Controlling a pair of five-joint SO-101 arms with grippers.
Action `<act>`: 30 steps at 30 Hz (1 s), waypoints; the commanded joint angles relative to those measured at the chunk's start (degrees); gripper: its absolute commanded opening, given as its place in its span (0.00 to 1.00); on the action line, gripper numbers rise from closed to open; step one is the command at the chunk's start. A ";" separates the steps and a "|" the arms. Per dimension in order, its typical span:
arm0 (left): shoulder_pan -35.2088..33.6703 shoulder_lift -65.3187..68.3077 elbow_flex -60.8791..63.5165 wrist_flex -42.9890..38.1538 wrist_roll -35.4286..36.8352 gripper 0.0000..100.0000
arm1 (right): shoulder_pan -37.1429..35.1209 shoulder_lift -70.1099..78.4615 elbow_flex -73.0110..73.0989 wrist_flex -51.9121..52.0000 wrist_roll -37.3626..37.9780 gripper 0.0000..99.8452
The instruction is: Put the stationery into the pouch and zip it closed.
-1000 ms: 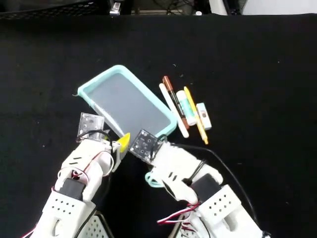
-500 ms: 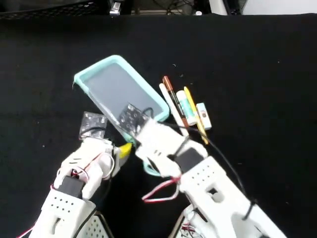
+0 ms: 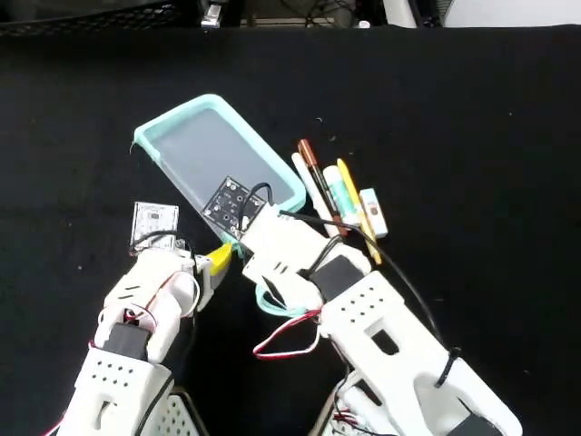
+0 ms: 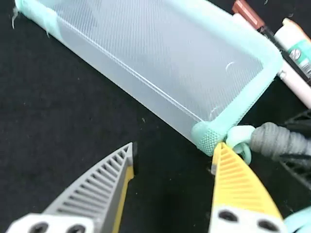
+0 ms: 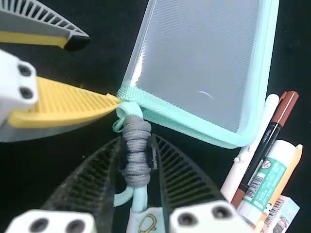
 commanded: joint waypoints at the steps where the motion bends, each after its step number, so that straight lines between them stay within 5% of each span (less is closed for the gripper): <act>1: -0.66 -0.18 -0.40 -2.64 -0.53 0.27 | -1.05 0.13 -2.59 -0.97 -0.53 0.01; 24: -1.36 -0.26 -2.07 0.44 -0.62 0.27 | -3.25 -9.89 -0.66 4.31 -0.53 0.01; 30: -5.93 -0.26 -3.82 0.44 -0.53 0.27 | -3.52 -9.89 -0.48 5.01 -0.53 0.01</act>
